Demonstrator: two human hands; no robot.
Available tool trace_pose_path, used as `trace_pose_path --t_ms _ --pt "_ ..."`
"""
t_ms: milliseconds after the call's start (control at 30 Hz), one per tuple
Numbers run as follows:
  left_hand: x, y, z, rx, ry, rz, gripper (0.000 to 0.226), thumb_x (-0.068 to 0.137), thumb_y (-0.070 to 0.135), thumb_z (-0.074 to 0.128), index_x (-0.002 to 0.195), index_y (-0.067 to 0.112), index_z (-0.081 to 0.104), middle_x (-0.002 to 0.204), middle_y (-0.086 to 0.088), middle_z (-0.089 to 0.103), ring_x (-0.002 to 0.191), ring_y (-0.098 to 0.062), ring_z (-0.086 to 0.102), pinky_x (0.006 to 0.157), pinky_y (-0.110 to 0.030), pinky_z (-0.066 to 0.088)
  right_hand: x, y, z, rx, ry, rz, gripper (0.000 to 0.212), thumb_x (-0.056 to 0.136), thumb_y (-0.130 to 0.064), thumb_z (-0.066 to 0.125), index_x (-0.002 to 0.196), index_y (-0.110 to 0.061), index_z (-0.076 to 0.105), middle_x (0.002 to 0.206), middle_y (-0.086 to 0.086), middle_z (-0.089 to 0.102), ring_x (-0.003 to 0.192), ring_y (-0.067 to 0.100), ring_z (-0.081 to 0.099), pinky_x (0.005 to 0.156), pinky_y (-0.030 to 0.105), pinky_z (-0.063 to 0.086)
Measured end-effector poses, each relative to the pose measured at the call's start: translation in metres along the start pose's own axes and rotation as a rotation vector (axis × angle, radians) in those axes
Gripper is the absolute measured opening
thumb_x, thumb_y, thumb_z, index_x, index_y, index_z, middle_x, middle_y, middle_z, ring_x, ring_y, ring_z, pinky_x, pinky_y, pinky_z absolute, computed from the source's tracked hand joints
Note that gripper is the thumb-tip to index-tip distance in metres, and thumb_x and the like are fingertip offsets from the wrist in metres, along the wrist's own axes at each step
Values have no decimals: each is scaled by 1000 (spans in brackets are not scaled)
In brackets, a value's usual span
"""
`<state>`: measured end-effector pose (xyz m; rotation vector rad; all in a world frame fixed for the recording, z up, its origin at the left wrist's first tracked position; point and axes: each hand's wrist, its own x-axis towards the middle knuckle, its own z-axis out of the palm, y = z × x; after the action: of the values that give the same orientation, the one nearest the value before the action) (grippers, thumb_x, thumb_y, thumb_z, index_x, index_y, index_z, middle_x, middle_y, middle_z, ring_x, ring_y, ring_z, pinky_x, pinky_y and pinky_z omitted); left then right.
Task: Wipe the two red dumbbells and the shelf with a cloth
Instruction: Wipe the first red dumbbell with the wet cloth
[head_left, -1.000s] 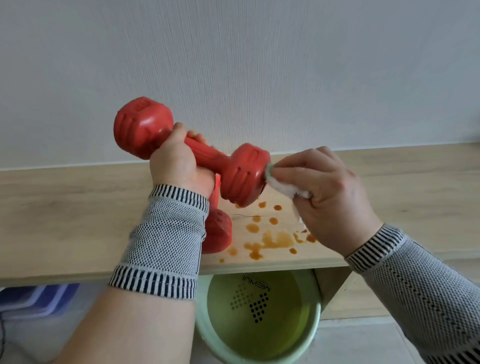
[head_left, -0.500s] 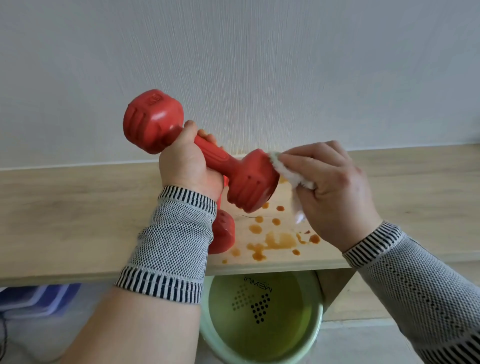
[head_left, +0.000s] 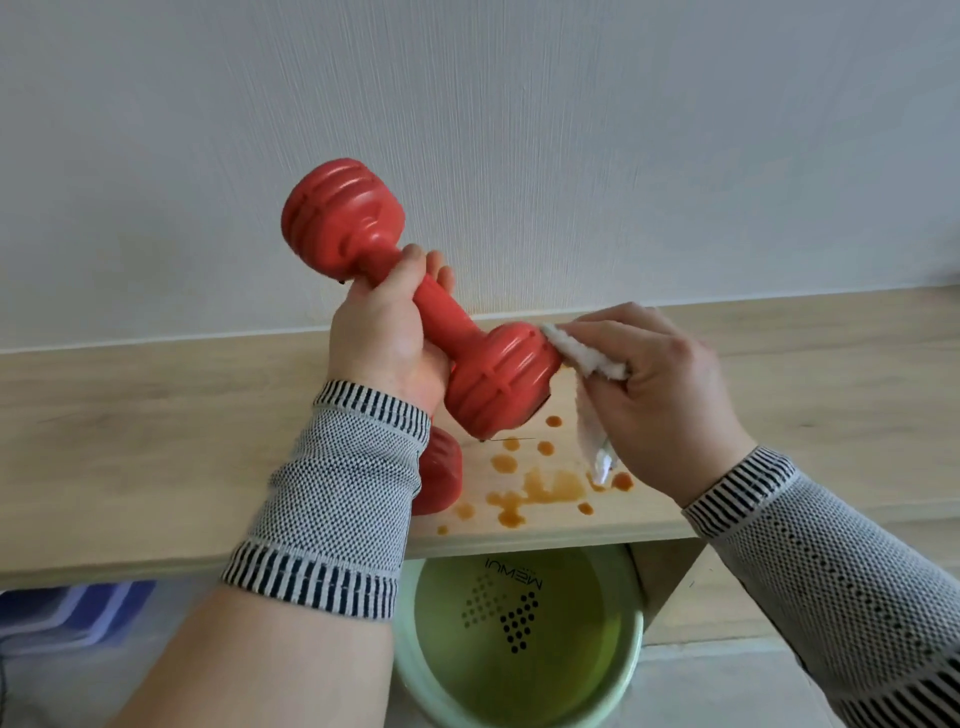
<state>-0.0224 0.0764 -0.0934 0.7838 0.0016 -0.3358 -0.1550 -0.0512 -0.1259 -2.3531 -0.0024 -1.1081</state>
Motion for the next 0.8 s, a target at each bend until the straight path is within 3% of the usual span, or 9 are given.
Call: trace_pose_path --t_ms 67,133,233,400,600,800 --pt "1 -2 1 -17 -42 23 9 93 8 61 93 16 59 89 -3 62 68 -11 63 91 -39 45 0 0 1 15 -13 3 35 78 8 61 100 -18 72 93 -2 67 87 20 62 71 40 54" --pt "1 -2 0 -10 -72 19 8 94 10 59 96 17 55 76 2 60 60 -9 59 77 -35 46 1 0 0 19 -3 -1 34 79 8 60 99 -16 72 92 -3 67 86 20 62 70 40 54" --pt "-2 -2 1 40 -64 23 8 95 14 56 99 20 52 70 7 58 57 -6 58 64 -31 46 2 -3 -4 -59 25 -108 30 79 4 57 99 -14 71 93 -2 67 84 21 60 71 31 51" --pt "-5 -3 2 140 32 180 10 94 5 56 92 15 53 70 3 57 60 -9 58 72 -38 47 -5 -17 5 -159 13 -311 23 76 5 61 91 -8 73 93 3 68 84 26 57 74 29 48" --pt "-10 -6 5 282 37 269 10 91 5 58 91 13 52 67 3 57 59 -11 57 72 -39 45 -1 -2 4 -205 49 -231 19 80 4 61 88 -8 72 91 2 68 84 27 56 71 34 47" --pt "-9 -6 3 341 121 310 11 90 7 60 92 15 52 62 6 57 59 -10 57 70 -37 48 -11 -14 13 -220 19 -343 20 81 5 57 87 -6 72 90 5 68 81 29 55 71 33 47"
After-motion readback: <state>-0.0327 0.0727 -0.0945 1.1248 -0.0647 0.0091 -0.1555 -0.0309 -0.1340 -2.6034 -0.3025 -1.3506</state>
